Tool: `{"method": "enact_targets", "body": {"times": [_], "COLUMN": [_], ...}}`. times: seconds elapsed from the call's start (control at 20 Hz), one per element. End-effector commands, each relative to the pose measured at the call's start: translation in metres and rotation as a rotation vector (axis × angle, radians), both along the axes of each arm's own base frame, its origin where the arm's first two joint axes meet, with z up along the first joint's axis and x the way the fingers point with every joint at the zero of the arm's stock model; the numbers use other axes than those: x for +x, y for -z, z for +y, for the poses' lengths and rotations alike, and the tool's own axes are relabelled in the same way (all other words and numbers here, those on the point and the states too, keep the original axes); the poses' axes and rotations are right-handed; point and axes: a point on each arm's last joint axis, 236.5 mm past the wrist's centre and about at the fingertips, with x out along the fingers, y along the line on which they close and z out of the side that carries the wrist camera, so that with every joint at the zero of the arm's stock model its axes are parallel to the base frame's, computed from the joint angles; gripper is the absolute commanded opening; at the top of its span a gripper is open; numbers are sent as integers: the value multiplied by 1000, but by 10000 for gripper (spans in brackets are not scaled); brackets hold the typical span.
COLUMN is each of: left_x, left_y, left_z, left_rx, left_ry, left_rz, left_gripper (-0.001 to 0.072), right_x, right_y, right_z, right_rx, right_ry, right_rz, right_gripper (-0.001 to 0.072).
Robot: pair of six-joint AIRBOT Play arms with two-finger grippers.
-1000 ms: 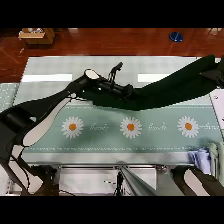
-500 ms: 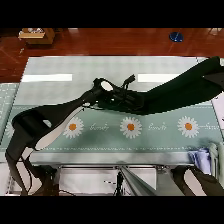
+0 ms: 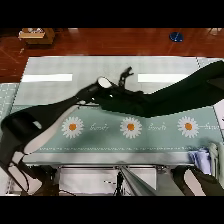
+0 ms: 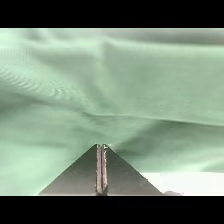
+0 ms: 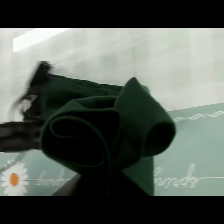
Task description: Fold the shirts.
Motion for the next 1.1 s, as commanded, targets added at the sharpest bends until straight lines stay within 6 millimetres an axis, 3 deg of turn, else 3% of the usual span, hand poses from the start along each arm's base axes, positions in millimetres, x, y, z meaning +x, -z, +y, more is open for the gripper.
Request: {"method": "enact_targets", "body": {"times": [0.0,0.1,0.25,0.4,0.55,0.65,0.75,0.9,1.05], "left_x": [53,78,96,96,82,71,62,50,42], "left_y": [-17,-50,-108,-164,-197,-204,-204,-197,-193], "left_z": [100,169,266,351,409,429,435,430,427], "left_rx": [231,342,443,478,500,515,529,543,555], "left_ry": [-82,-147,-267,-432,-548,-578,-570,-513,-467], "left_rz": [-155,-243,-348,-407,-425,-410,-393,-364,-355], "left_gripper": [13,13,14,15,15,15,16,16,16], "right_x": [7,22,50,75,104,117,124,134,143], "right_y": [12,13,21,45,67,89,115,149,169], "right_z": [-15,-10,10,62,122,163,200,247,289], "right_rx": [-83,-51,-30,-8,22,42,46,49,124], "right_ry": [-18,-43,-98,-222,-295,-332,-373,-402,-377], "right_rz": [9,-12,-37,-20,-41,-35,-22,-37,-55], "right_gripper": [27,27,27,27,27,27,27,27,27]}}
